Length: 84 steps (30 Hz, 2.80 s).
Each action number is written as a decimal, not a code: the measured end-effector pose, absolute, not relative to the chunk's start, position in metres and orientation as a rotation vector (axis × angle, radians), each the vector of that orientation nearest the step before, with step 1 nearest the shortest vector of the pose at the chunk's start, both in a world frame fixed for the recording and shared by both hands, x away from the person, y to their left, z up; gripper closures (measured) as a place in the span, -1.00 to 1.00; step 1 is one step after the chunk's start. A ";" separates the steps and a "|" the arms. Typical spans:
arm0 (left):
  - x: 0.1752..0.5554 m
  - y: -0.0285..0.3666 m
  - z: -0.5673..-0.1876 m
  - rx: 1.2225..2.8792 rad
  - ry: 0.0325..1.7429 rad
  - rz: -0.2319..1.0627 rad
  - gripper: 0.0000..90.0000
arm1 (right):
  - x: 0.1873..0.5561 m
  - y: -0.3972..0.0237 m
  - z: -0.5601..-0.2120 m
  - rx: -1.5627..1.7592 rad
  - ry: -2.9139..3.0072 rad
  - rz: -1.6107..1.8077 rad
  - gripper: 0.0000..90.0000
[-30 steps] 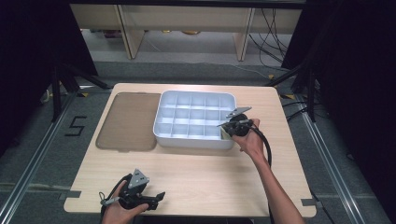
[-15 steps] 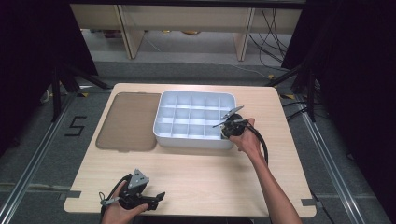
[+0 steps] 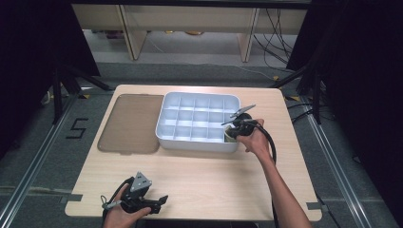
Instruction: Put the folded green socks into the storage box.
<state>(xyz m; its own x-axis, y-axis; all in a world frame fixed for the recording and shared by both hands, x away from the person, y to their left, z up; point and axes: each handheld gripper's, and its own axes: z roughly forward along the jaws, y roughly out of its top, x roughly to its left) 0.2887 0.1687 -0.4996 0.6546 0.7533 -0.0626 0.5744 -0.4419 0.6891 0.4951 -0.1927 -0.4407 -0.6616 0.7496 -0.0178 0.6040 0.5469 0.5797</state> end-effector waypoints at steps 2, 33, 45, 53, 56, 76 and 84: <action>0.288 0.166 -0.500 2.134 1.037 0.319 -0.58 | 0.493 -0.197 -0.435 1.132 2.500 0.833 0.73; 0.288 0.166 -0.500 2.120 1.035 0.339 -0.58 | 0.466 -0.209 -0.407 1.106 2.349 1.047 0.13; 0.288 0.166 -0.500 2.122 1.035 0.337 -0.58 | 0.449 -0.209 -0.406 1.071 2.328 1.110 -0.13; 0.287 0.165 -0.501 2.103 1.052 0.322 -0.58 | 0.436 -0.206 -0.407 1.070 2.301 1.194 -0.22; 0.287 0.165 -0.500 2.106 1.049 0.327 -0.58 | 0.432 -0.209 -0.407 1.040 2.311 1.214 -0.23; 0.286 0.164 -0.500 2.086 1.045 0.330 -0.58 | 0.409 -0.223 -0.418 1.053 2.316 1.240 -0.29; 0.287 0.164 -0.501 2.087 1.060 0.324 -0.58 | 0.400 -0.220 -0.424 1.066 2.325 1.256 -0.34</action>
